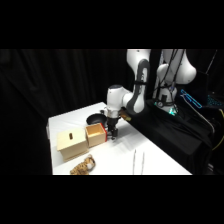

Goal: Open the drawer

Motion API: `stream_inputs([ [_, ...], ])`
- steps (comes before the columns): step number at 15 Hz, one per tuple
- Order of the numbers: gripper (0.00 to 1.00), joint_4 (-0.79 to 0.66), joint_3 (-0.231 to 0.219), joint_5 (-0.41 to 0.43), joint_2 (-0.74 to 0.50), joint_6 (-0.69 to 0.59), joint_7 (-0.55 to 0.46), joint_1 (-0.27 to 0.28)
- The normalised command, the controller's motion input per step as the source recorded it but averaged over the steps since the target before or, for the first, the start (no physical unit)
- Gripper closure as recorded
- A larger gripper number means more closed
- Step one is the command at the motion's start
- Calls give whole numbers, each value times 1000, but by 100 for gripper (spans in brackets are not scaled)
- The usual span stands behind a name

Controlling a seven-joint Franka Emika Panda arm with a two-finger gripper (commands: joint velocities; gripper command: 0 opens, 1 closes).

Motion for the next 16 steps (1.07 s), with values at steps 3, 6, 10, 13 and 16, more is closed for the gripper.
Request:
stream_inputs([
  [3,0,-274,137,48,-364,-88,-28,-114],
  [6,0,-283,20,52,-512,-262,31,5],
  [10,0,-225,-35,102,-556,-388,10,69],
  [13,0,-100,-133,81,-480,-428,24,160],
  [16,0,-21,-172,11,-404,-417,63,171],
])
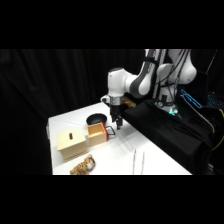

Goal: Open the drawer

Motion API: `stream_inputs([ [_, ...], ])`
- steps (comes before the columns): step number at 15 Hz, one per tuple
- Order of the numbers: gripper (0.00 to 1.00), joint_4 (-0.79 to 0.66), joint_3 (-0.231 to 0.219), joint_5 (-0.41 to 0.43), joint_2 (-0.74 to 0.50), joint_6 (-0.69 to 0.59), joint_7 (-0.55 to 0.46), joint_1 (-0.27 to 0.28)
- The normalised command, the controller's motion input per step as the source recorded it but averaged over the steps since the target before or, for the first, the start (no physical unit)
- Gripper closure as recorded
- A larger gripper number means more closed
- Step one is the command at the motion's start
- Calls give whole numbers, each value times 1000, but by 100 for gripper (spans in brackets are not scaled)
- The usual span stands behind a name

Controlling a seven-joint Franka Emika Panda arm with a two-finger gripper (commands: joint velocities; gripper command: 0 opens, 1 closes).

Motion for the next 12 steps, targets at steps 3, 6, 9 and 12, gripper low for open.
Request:
stream_inputs([
  [3,0,37,-163,-57,-348,-416,99,136],
  [6,0,71,-130,-65,-304,-384,96,103],
  [9,0,94,-108,-76,-229,-323,106,84],
  [12,0,104,-94,-40,-164,-277,77,76],
])
